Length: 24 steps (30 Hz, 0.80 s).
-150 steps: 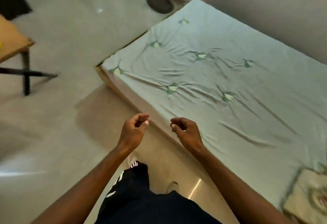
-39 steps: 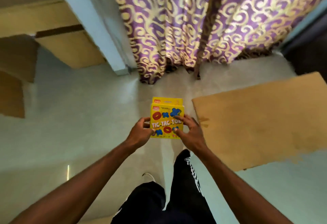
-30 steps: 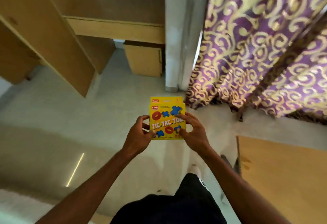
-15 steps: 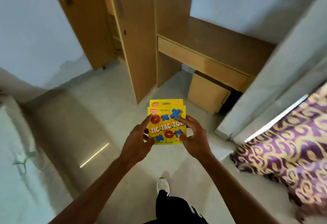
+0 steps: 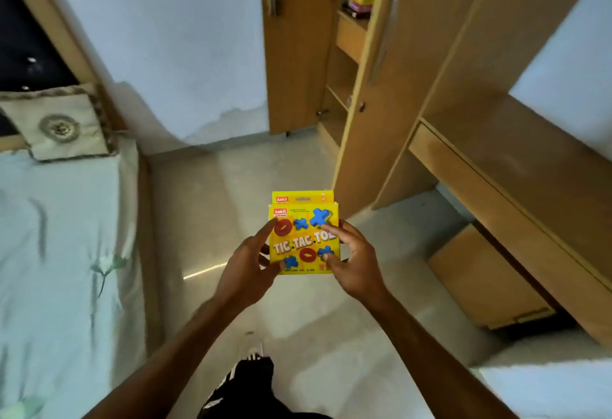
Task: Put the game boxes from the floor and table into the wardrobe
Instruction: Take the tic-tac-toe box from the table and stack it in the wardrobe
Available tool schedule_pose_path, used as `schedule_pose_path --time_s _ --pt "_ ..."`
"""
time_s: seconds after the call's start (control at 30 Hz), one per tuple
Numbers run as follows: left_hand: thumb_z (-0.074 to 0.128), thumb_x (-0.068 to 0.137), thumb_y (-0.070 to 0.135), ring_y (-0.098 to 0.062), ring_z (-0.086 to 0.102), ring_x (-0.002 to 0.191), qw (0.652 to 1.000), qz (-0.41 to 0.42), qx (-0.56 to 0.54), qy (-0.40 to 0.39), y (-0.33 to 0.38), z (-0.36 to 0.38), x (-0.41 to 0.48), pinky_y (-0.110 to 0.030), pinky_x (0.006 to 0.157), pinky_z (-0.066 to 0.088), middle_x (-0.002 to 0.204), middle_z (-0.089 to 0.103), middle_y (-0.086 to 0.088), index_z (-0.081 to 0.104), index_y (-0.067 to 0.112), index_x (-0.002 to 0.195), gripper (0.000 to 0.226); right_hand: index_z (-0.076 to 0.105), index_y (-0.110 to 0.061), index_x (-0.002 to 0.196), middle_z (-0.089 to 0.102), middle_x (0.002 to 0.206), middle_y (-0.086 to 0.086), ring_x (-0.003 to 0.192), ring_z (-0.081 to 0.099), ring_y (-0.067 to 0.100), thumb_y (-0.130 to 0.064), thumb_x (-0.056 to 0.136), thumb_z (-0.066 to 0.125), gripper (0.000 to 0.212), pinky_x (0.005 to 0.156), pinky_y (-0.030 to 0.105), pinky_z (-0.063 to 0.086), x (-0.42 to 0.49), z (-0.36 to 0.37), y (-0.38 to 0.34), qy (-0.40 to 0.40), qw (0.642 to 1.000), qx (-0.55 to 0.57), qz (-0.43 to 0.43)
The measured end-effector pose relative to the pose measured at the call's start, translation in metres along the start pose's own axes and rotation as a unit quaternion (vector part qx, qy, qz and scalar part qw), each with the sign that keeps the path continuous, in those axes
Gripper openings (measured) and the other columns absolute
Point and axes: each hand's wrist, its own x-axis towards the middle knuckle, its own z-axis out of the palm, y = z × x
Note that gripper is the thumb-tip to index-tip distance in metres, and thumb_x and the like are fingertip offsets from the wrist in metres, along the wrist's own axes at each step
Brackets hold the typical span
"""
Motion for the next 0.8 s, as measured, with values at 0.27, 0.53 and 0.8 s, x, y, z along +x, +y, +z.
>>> schedule_pose_path --time_s 0.27,0.53,0.8 --pt "0.074 0.084 0.024 -0.012 0.069 0.079 0.999 -0.039 0.000 0.023 -0.055 -0.083 0.159 -0.032 0.070 0.059 0.108 0.066 0.001 0.028 0.041 0.150 0.082 0.061 -0.027 0.128 0.053 0.131 -0.009 0.112 0.051 -0.016 0.002 0.080 0.073 0.058 0.085 0.005 0.047 0.192 0.078 -0.020 -0.047 0.998 0.024 -0.016" --pt "0.074 0.081 0.028 -0.007 0.069 0.080 0.997 -0.064 0.016 0.026 -0.105 -0.158 0.323 -0.032 0.071 0.059 0.108 0.068 0.002 0.028 0.046 0.148 0.084 0.059 -0.025 0.133 0.050 0.137 -0.003 0.117 0.055 0.006 0.001 0.082 0.070 0.058 0.077 0.000 0.046 0.366 0.147 -0.039 -0.048 0.999 0.018 0.015" --pt "0.075 0.083 0.029 -0.009 0.069 0.084 0.998 -0.058 0.024 0.002 -0.134 -0.197 0.507 -0.032 0.075 0.058 0.111 0.067 0.001 0.027 0.045 0.149 0.084 0.061 -0.025 0.131 0.051 0.133 -0.007 0.118 0.055 0.008 0.004 0.080 0.071 0.059 0.077 0.001 0.047 0.547 0.181 -0.030 -0.028 0.998 0.036 0.039"
